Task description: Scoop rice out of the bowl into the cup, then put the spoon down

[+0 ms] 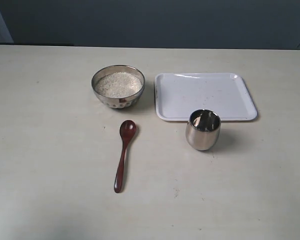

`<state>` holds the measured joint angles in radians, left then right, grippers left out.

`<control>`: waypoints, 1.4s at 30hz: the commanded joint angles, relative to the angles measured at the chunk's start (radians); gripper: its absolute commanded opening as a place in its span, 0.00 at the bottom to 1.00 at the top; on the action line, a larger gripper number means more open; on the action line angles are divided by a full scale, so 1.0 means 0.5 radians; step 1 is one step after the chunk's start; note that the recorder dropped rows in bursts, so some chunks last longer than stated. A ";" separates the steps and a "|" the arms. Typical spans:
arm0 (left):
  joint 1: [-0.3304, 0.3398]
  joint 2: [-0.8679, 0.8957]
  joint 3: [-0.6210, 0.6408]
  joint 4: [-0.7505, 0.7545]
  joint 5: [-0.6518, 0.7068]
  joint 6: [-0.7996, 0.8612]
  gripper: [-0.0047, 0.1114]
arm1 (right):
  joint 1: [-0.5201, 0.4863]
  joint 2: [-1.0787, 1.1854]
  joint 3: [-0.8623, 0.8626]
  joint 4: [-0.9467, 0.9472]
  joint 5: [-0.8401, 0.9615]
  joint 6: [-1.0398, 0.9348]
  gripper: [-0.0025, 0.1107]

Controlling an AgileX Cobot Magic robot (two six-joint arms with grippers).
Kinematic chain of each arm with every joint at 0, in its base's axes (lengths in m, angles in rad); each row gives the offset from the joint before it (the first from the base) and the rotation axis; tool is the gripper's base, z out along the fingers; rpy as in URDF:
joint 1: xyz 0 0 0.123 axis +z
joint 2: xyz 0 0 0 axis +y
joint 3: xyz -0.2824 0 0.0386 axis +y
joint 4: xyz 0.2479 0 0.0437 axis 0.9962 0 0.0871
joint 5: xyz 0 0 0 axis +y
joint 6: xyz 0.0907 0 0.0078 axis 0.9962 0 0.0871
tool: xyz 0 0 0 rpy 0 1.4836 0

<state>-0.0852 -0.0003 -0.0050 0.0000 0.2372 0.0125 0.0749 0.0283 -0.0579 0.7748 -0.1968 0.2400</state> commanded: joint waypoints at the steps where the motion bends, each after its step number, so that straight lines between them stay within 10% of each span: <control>1: -0.016 0.001 0.010 0.000 -0.009 -0.005 0.04 | -0.004 0.109 -0.486 -0.799 0.463 0.012 0.01; 6: -0.016 0.001 0.010 0.000 -0.009 -0.005 0.04 | -0.004 0.778 -1.332 -1.033 1.235 -0.480 0.01; 14: -0.016 0.001 0.010 0.000 -0.009 -0.005 0.04 | 0.157 2.199 -2.369 -0.288 2.424 -1.350 0.01; 24: -0.016 0.001 0.010 0.000 -0.009 -0.005 0.04 | 1.400 3.226 -2.420 -1.813 2.234 -0.010 0.01; 32: -0.016 0.001 0.010 0.000 -0.009 -0.005 0.04 | 1.598 3.619 -2.554 -1.676 2.103 0.193 0.03; 38: -0.016 0.001 0.010 0.000 -0.009 -0.005 0.04 | 1.598 3.824 -2.572 -1.095 2.080 0.068 0.44; 42: -0.016 0.001 0.010 0.000 -0.009 -0.005 0.04 | 1.628 3.932 -2.572 -0.933 2.076 0.068 0.48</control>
<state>-0.0852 -0.0003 -0.0050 0.0000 0.2372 0.0125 0.8789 1.9680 -1.3372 0.2552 0.8482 0.2854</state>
